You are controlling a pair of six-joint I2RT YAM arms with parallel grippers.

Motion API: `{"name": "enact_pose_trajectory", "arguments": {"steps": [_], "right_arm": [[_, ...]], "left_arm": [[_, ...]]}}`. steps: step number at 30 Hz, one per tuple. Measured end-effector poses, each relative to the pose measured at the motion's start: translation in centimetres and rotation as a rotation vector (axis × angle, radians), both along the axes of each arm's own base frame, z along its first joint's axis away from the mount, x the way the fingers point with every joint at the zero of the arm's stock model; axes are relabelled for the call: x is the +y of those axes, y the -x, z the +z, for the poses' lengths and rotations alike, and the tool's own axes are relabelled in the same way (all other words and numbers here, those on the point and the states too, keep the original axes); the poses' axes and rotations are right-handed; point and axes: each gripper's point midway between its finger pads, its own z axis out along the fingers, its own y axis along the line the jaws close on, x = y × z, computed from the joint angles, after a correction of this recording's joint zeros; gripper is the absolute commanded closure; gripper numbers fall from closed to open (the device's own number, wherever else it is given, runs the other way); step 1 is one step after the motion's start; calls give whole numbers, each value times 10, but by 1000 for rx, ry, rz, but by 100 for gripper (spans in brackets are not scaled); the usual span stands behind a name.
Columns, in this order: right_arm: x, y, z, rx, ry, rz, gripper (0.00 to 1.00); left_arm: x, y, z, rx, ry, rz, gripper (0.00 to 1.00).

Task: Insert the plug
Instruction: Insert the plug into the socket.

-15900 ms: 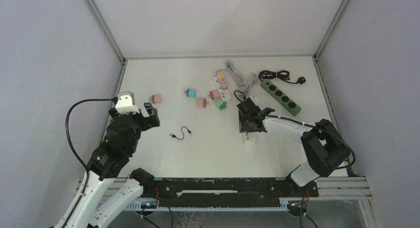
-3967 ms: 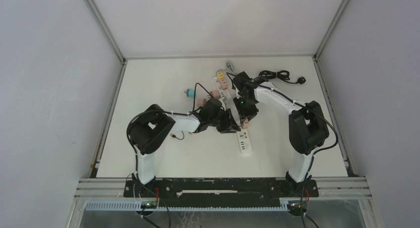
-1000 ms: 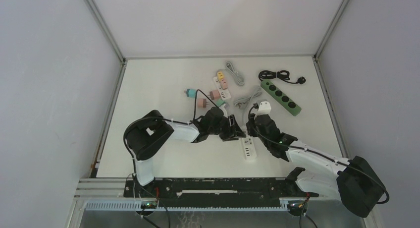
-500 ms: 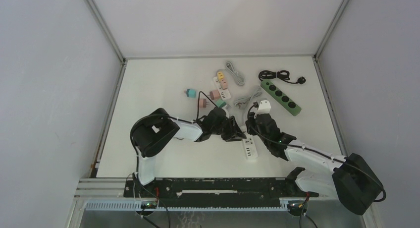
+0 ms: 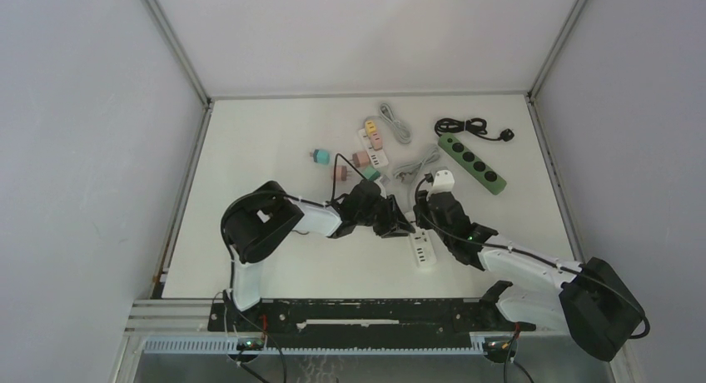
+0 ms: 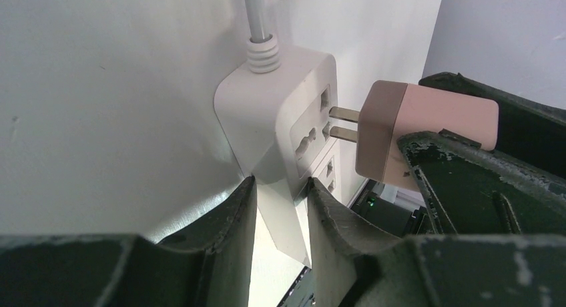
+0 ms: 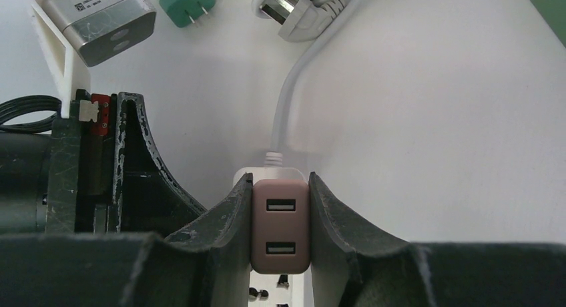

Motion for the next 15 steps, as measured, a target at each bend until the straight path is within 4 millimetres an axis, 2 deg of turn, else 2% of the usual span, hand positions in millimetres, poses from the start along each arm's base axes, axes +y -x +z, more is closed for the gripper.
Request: {"name": "enact_pose_trajectory", "arguments": {"steps": [9,15], "right_arm": [[-6,2,-3,8,26,-17,100],[-1,1,-10,18,35,-8,100]], "left_arm": [[0,0,0,0,0,0,64],[0,0,0,0,0,0,64]]}}
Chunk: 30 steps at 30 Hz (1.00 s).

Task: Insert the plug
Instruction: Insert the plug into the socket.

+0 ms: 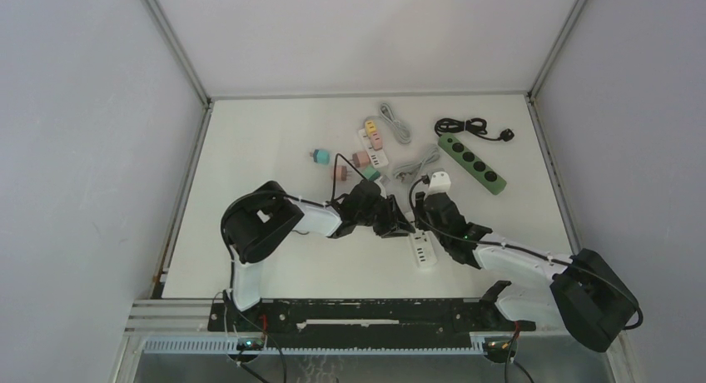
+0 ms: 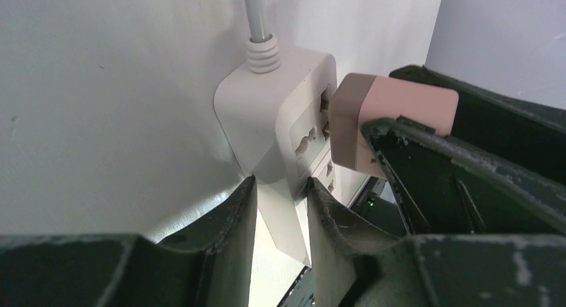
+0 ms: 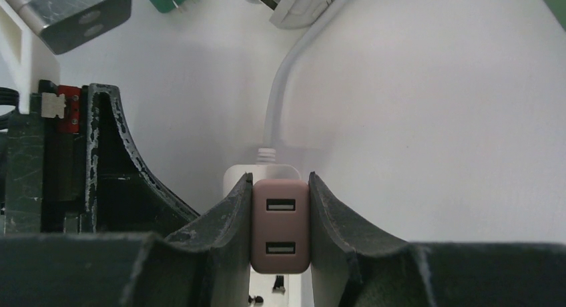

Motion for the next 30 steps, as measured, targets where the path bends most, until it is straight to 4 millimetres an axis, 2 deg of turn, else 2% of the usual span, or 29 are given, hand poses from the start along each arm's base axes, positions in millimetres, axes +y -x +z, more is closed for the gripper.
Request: {"name": "enact_pose_trajectory", "arguments": {"steps": [12,17,19,27,30], "right_arm": [[6,-5,-4,-24,27,1,100],[15,-12,-3,-39,49,13,100],[22,-16,-3,-46,56,21,100],[64,-25,-2,-62,36,86,100],[73,-28,-3,-63,35,93,100]], "left_arm": [[0,-2,0,-4,-3,7,65],[7,-13,0,1,-4,29,65],[14,-18,0,4,-6,44,65],[63,-44,-1,11,-20,134,65],[72,-51,-1,0,-26,152,65]]}}
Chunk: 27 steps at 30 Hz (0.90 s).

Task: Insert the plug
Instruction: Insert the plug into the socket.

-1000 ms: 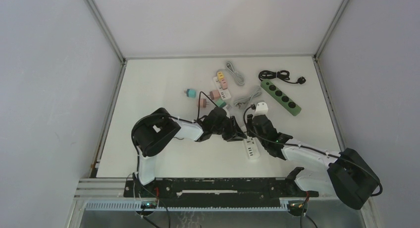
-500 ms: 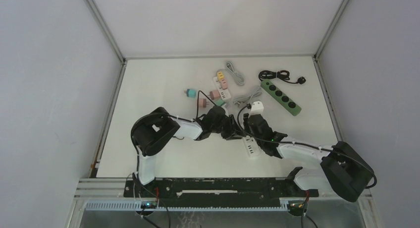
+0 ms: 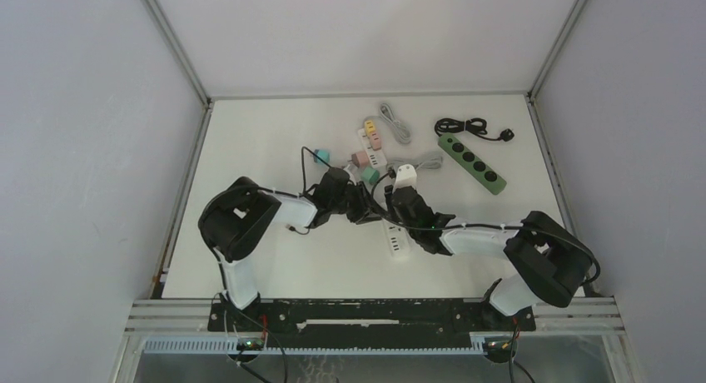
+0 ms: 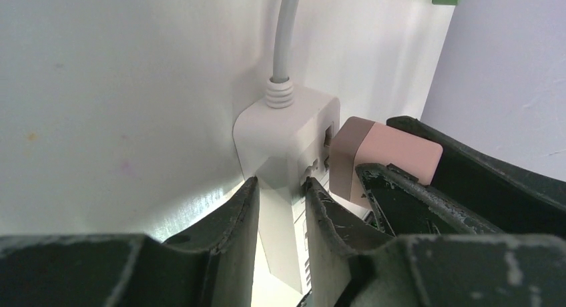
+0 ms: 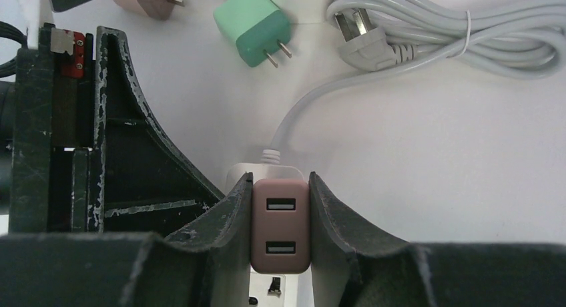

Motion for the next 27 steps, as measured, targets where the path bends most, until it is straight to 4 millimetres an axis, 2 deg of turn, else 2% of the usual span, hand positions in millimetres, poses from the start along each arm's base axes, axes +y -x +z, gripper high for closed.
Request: {"name": "enact_pose_trajectory", "arguments": {"steps": [14,27], "right_arm": [[5,-13,-2,-8,9,-43,100],[2,-5,-2,29,20,-19,100]], "left_arm": [[2,-4,0,-30,-15,10,65],[0,-1,0,-49,-33,-4,67]]}}
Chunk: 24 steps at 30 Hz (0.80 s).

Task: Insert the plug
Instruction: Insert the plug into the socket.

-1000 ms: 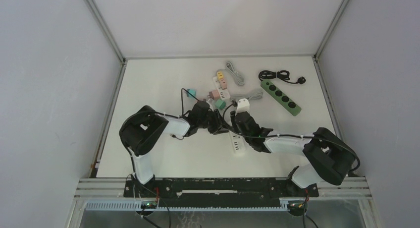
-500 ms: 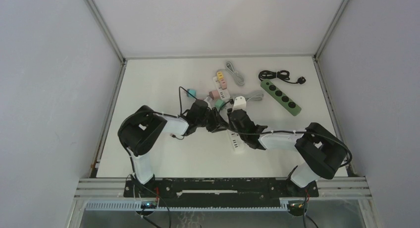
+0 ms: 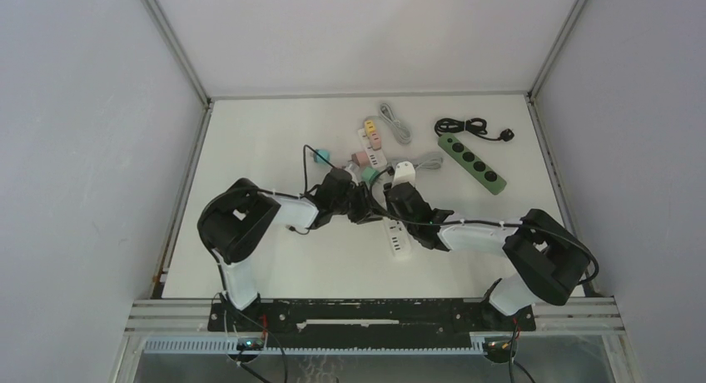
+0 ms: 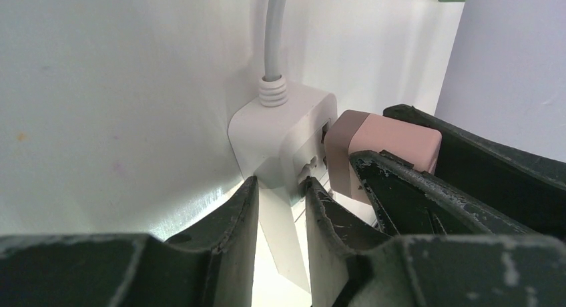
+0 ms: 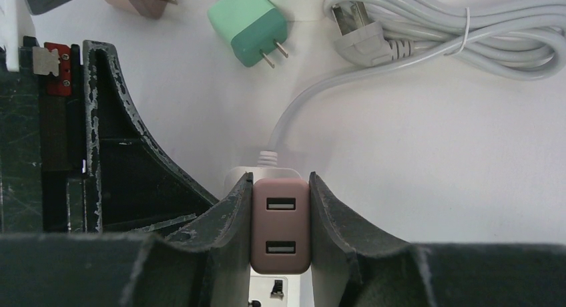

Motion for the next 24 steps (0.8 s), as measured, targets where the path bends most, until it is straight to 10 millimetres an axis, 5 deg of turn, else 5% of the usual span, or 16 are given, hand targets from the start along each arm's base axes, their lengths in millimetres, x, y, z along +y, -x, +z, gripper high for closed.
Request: {"name": "enact_pose_trajectory", "arguments": {"steps": [24], "right_arm": [[-2,8,-4,189,172,-80,100]], "left_arm": [[2,5,2,-18,-30,-17,69]]}}
